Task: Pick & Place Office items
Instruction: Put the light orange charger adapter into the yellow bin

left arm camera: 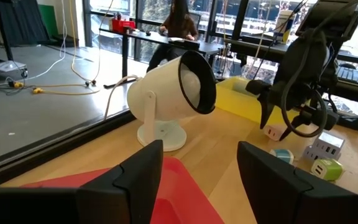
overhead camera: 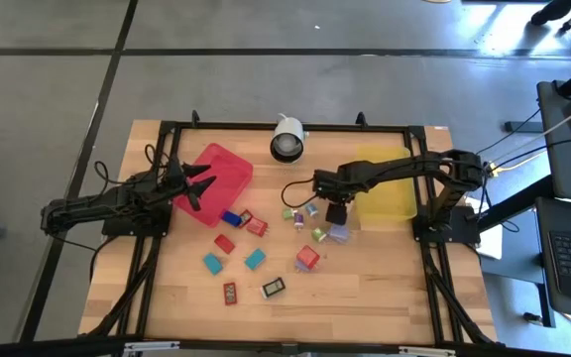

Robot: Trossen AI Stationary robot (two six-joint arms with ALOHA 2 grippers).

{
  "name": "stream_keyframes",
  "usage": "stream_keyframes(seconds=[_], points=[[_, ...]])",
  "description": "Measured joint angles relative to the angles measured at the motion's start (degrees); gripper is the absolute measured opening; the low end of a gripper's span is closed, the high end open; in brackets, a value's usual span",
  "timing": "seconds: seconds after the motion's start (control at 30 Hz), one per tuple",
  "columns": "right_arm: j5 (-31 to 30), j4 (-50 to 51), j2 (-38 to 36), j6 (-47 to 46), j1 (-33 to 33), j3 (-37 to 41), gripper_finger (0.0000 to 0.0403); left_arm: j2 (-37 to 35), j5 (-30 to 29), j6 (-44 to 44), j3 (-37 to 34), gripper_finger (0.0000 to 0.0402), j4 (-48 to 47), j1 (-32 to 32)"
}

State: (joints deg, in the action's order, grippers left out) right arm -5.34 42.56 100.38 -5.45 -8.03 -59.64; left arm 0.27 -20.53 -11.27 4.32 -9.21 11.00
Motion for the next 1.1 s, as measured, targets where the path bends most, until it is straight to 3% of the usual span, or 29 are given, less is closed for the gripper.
stream_keyframes(seconds=[0.13, 0.27, 0.5, 0.77, 0.93, 1.1], points=[[-0.05, 0.27, 0.00, -0.04, 0.00, -0.01, 0.0181, -0.01, 0.00, 0.00, 0.01, 0.0204, 0.00, 0.00], [-0.23, 0.27, 0.00, -0.02, -0.01, -0.01, 0.0166, -0.02, 0.00, 0.00, 0.00, 0.0205, -0.02, 0.00], [-0.34, 0.29, 0.00, 0.09, -0.15, -0.09, 0.0224, -0.01, 0.00, 0.00, 0.00, 0.0204, -0.02, -0.01], [-5.83, 3.43, -0.02, -6.22, -0.54, -0.43, 0.0297, -0.01, 0.00, 0.00, 0.02, 0.0203, -0.02, 0.00], [-1.16, 3.34, 0.12, -9.56, -0.92, 1.14, 0.0305, 0.00, 0.00, 0.00, 0.00, 0.0205, -0.02, -0.02], [-1.26, 3.87, 0.27, -9.32, -0.87, 2.87, 0.0297, 0.00, 0.00, -0.05, 0.00, 0.0203, -0.02, -0.02]])
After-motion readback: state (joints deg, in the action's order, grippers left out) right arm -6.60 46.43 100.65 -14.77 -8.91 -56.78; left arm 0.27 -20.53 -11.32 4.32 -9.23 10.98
